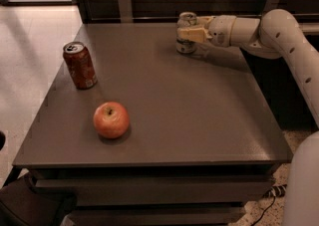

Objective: Move 7up can near apple

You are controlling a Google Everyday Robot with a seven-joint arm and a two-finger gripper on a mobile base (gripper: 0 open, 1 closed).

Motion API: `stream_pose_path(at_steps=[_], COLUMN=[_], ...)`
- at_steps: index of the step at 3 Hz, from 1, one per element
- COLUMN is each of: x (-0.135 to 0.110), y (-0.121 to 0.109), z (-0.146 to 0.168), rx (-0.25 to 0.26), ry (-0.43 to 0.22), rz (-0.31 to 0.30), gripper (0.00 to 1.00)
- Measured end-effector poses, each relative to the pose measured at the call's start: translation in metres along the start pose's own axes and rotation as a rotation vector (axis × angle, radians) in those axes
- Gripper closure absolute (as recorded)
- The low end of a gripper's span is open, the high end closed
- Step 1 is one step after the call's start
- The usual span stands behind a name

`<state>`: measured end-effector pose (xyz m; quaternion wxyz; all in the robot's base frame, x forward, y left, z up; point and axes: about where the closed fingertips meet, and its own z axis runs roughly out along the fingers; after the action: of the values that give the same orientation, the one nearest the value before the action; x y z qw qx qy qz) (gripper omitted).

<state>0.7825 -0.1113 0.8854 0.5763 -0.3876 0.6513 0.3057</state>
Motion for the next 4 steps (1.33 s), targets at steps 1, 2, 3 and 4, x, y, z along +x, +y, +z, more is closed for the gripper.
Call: stream_pose_path(at_steps=[1, 2, 3, 4], x=[-0.028, -0.056, -0.08, -0.101], y=[0.015, 0.03, 0.055, 0.114], z=[-0.013, -0.028, -0.046, -0.071], rx=[0.002, 0.011, 0.004, 0.011], ry=[0.006, 0.01, -0.003, -0.028], rz=[-0.01, -0.031, -0.037, -0.035], gripper=[1.0, 1.0, 1.0, 1.0])
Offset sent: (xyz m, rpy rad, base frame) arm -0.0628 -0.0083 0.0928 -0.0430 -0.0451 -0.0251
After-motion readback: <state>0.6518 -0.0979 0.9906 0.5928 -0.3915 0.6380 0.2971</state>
